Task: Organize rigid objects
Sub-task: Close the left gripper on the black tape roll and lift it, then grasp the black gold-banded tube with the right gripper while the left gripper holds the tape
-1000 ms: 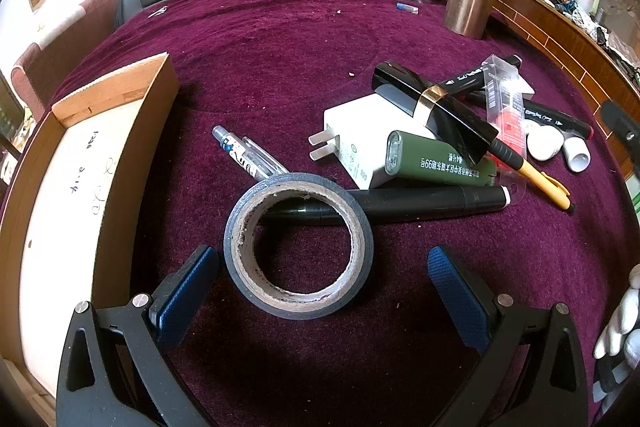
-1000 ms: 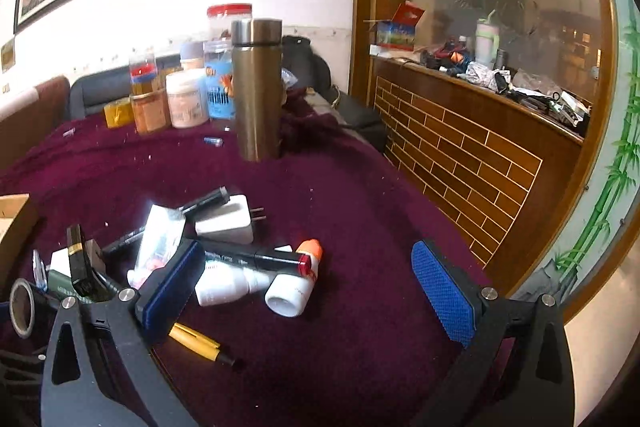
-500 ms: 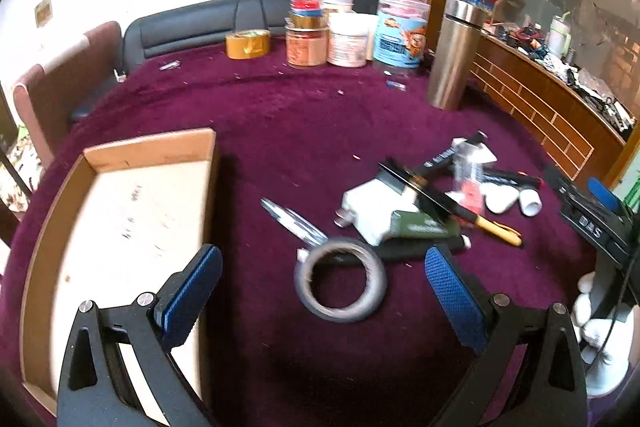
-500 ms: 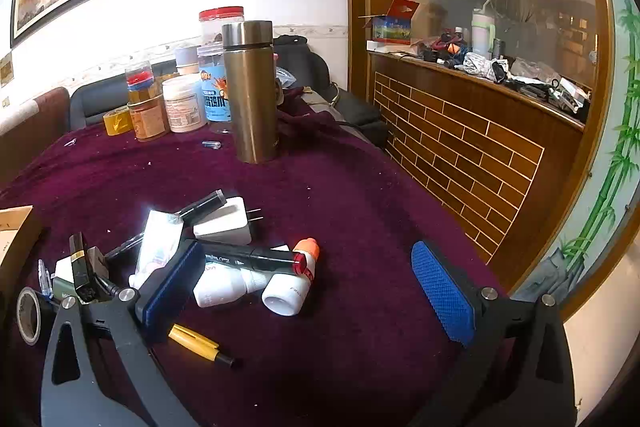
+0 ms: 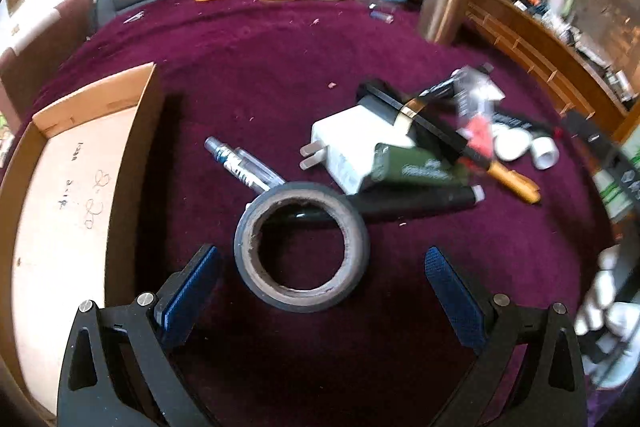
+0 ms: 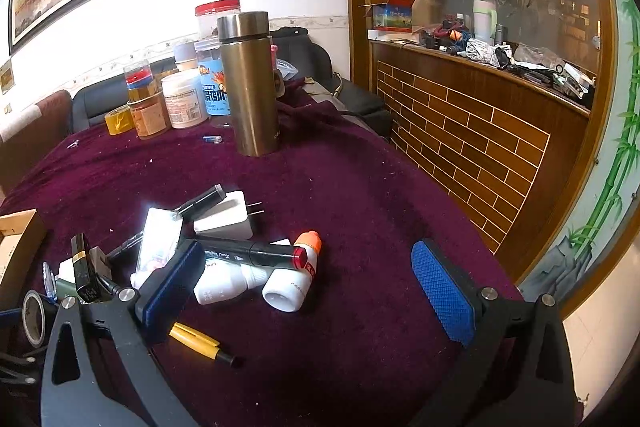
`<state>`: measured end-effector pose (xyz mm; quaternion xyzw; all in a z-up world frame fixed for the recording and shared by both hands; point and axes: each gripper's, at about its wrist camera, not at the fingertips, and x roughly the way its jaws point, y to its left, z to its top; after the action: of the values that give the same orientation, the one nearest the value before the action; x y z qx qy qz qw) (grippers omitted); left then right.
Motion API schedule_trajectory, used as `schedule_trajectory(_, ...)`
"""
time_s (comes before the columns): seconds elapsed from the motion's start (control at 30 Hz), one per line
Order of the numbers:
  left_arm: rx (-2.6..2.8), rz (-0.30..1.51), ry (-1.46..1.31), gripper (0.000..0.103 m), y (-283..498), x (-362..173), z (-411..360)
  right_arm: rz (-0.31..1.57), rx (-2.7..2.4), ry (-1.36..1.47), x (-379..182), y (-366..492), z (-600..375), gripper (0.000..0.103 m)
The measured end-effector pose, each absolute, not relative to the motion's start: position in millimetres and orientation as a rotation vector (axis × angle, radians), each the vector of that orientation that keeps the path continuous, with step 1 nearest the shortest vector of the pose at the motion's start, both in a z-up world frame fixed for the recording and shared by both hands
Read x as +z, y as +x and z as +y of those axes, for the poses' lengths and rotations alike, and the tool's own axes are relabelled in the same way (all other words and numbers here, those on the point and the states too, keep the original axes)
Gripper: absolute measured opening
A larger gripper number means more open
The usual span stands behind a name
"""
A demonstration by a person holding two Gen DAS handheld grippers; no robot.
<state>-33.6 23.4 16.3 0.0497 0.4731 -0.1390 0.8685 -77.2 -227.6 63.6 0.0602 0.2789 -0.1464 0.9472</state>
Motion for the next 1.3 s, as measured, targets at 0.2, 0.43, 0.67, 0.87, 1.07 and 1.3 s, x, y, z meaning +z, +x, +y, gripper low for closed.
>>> schedule_trajectory(0.2,-0.283,0.986,0.064,0.053,-38,19,33,0.574,-0.3,0.122,63,-77,-227,0.103)
schedule_trajectory(0.43,-0.311,0.967,-0.035,0.053,-52,29,51,0.569,-0.3,0.117,65,-78,-226,0.103)
schedule_trajectory(0.67,-0.321,0.887,-0.017,0.053,-80,49,65,0.64,0.043,-0.002,102,-74,-166,0.103)
schedule_trajectory(0.87,-0.312,0.872,-0.056,0.053,-90,53,83,0.821,0.245,-0.179,76,-24,-93,0.081)
schedule_trajectory(1.07,-0.27,0.852,-0.079,0.053,-93,59,109,0.953,0.274,-0.171,43,11,-73,0.036)
schedule_trajectory(1.3,-0.255,0.83,-0.116,0.053,-90,67,136,0.959,0.324,-0.007,56,3,-84,0.015)
